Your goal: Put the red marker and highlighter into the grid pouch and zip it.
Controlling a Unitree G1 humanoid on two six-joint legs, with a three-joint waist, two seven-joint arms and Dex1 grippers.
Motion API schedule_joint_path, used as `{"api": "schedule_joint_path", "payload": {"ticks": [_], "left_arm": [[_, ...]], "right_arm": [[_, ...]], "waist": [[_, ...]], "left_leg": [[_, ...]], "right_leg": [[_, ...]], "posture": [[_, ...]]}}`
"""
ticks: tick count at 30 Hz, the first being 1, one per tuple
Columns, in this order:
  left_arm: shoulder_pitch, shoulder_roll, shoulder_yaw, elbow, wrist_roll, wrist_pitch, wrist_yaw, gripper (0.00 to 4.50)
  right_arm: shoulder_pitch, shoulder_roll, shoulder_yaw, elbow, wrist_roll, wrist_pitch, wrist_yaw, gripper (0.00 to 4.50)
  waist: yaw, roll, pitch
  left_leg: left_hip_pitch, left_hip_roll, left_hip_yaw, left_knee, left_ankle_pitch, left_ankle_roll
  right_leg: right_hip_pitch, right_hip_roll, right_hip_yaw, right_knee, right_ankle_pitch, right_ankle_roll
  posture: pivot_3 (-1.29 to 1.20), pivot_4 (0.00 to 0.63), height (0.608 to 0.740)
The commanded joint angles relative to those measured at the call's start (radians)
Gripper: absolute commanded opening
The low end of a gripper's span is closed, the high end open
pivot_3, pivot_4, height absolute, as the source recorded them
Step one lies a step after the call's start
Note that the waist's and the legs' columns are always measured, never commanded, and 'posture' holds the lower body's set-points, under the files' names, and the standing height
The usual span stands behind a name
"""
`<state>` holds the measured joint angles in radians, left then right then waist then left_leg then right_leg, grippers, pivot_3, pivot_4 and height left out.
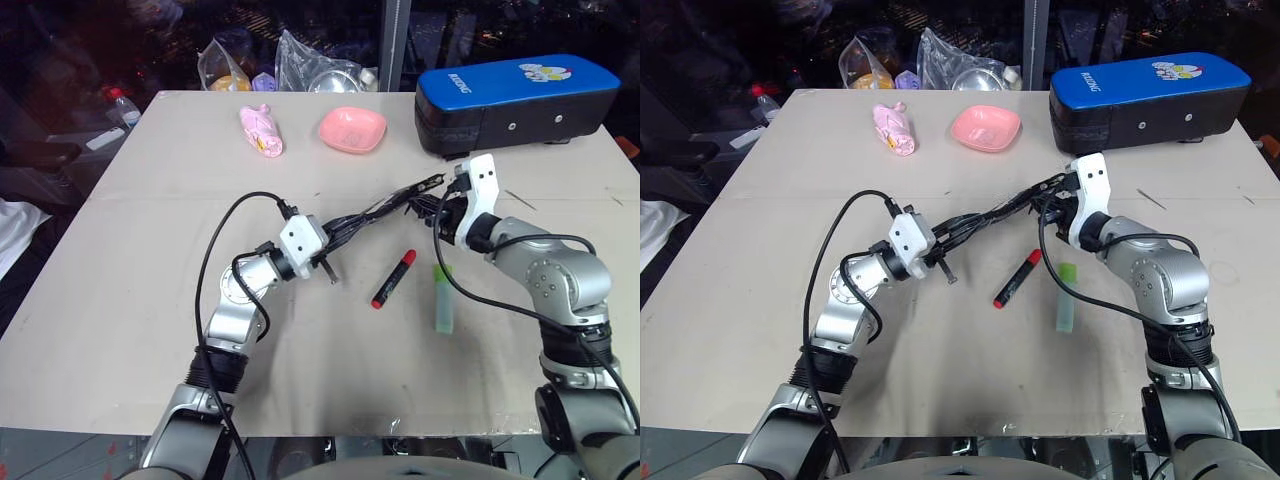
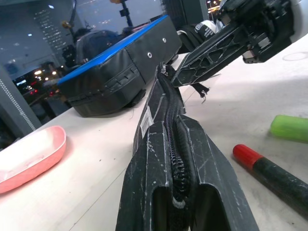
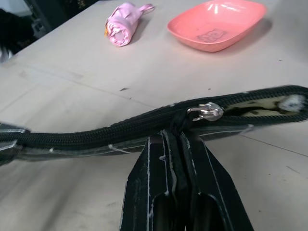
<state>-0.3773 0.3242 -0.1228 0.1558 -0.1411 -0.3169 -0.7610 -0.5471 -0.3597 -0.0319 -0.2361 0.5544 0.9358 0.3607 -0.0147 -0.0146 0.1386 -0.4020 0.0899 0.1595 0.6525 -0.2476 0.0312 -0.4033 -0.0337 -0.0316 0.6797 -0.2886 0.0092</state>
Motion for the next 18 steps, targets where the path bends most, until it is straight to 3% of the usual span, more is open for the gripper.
{"api": "schedule_joint_path", "payload": {"ticks": [1,9,18], "left_arm": [[-0.009,-0.01,-0.002,-0.007,0.01,-0.024,0.017,0.02],[-0.019,-0.03,0.005,0.015,0.047,-0.05,0.071,0.02],[-0.055,-0.031,0.071,0.063,0.119,-0.106,0.243,0.02]], "right_arm": [[-0.015,-0.006,0.024,-0.067,0.023,0.003,0.042,0.0],[-0.013,-0.023,0.048,-0.097,0.033,0.031,0.091,0.0],[-0.018,-0.046,0.015,-0.085,0.016,0.026,0.093,0.0]], "waist": [[0.0,0.0,0.0],[0.0,0.0,0.0],[0.001,0.0,0.0]], "left_leg": [[0.0,0.0,0.0,0.0,0.0,0.0],[0.0,0.0,0.0,0.0,0.0,0.0],[0.0,0.0,0.0,0.0,0.0,0.0]], "right_leg": [[0.0,0.0,0.0,0.0,0.0,0.0],[0.0,0.0,0.0,0.0,0.0,0.0],[0.0,0.0,0.0,0.0,0.0,0.0]], "posture": [[0.0,0.15,0.74],[0.0,0.15,0.74],[0.0,0.15,0.74]]}}
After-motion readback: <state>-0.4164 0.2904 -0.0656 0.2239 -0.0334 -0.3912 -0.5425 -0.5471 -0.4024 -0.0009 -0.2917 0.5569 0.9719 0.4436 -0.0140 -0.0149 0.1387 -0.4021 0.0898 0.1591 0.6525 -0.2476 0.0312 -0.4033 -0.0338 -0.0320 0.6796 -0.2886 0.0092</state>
